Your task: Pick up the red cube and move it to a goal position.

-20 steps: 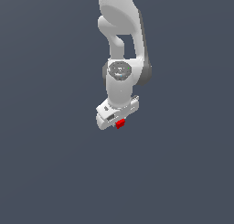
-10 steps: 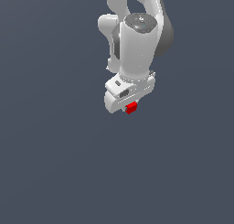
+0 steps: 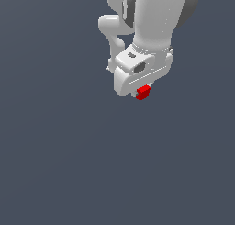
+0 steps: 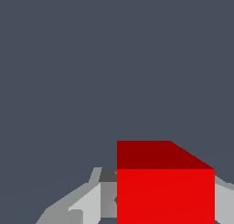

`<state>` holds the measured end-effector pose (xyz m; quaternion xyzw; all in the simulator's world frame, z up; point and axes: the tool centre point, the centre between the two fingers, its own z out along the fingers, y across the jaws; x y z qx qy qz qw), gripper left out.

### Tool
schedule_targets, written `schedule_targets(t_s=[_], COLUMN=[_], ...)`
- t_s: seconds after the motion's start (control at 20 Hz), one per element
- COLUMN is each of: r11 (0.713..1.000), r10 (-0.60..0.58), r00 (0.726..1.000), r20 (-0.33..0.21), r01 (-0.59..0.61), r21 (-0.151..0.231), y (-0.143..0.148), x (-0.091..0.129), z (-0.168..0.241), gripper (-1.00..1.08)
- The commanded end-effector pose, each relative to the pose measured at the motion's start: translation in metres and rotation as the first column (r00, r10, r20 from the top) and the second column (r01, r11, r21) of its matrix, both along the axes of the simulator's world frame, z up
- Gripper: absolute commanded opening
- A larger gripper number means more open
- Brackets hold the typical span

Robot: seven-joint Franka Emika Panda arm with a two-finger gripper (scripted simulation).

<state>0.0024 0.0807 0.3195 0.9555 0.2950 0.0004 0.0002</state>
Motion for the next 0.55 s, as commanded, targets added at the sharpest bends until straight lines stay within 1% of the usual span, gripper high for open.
schedule_targets(t_s=[0.0, 0.25, 0.5], r11=[1.000, 1.000, 1.000], r10=[-0.001, -0.001, -0.001], r00=[1.000, 1.000, 1.000], r20=[-0.001, -0.001, -0.001], r01=[0.001, 0.001, 0.001], r21=[0.000, 0.000, 0.000], y=[0.004, 0.009, 0.009], x=[0.000, 0.001, 0.002], z=[0.012, 0.025, 0.025], gripper=[-1.00, -1.00, -1.00])
